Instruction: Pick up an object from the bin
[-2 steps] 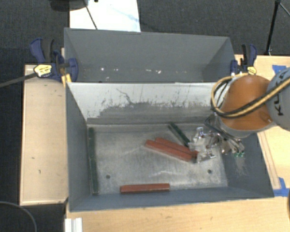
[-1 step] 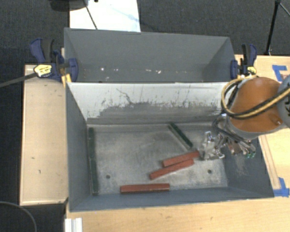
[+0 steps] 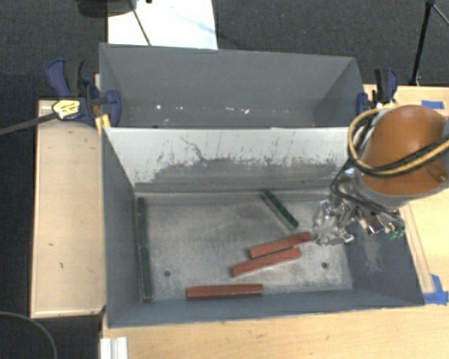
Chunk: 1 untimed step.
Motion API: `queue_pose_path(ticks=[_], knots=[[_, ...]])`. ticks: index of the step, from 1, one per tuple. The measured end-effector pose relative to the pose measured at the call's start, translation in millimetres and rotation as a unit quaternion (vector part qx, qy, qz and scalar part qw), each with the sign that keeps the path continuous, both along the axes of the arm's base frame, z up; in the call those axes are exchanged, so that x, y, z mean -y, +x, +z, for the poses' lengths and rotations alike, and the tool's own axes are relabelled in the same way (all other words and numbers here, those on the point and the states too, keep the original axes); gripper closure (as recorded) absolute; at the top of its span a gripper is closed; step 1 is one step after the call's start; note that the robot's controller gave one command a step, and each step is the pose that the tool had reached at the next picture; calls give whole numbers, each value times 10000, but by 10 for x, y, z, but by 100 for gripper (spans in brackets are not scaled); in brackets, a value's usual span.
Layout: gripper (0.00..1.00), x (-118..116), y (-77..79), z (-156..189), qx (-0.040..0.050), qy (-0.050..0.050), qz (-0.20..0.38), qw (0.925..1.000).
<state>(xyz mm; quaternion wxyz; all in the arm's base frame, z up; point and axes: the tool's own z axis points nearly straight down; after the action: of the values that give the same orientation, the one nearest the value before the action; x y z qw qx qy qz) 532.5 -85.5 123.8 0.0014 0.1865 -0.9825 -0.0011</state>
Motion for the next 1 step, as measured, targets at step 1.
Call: queue_pose_path(ticks=[1], knots=[[0, -552, 210, -159, 16, 10, 608, 9982]])
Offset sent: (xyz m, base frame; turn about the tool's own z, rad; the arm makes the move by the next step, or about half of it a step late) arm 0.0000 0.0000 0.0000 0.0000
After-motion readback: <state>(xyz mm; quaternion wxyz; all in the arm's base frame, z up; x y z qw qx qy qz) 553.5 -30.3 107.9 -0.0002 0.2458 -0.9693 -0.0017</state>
